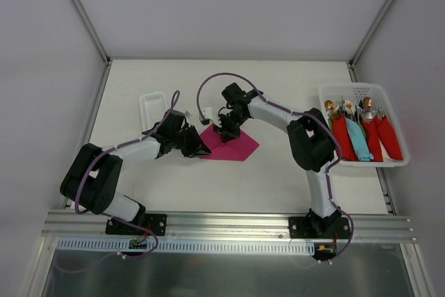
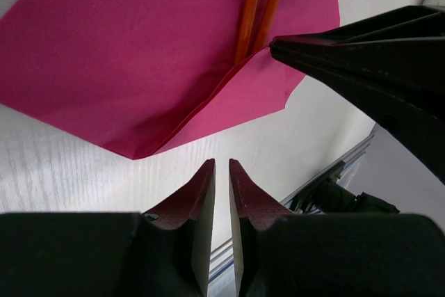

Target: Place the utensils on the paper napkin and roll it up

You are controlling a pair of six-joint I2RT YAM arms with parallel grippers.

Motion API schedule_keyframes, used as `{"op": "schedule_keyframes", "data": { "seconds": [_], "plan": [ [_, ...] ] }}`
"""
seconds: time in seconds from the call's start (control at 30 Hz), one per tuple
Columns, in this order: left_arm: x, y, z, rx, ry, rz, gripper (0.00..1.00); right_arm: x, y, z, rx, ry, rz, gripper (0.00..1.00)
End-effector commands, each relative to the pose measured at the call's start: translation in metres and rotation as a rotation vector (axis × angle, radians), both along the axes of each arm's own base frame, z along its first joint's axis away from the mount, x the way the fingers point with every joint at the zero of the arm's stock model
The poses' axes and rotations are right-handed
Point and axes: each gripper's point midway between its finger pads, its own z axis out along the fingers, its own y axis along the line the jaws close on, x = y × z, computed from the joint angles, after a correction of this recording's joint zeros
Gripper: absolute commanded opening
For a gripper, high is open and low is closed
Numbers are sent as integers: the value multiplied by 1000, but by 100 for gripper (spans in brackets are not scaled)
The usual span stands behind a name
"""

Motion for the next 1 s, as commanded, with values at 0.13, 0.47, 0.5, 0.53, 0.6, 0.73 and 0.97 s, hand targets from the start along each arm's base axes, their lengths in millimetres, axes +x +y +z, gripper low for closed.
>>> {"op": "schedule_keyframes", "data": {
  "seconds": [0.13,0.47,0.5,0.53,0.6,0.73,0.97],
  "plan": [
    [19,-17,6,-21,-30,-8,12,6,6,9,39,11,1,0],
    [19,-19,-11,0,20,-9,9,10,5,7,35,9,-3,0],
    [18,-19,-14,4,29,-8,9,10,5,6,34,9,-4,0],
    [18,-18,-15,5,30,-7,8,11,5,7,36,7,-4,0],
    [17,-18,-19,10,43,-2,8,12,6,7,37,7,-5,0],
    [14,-16,-25,19,66,12,5,13,9,9,44,10,-10,0],
    [9,-11,-36,37,108,41,2,13,10,11,52,12,-11,0]
  ]
}}
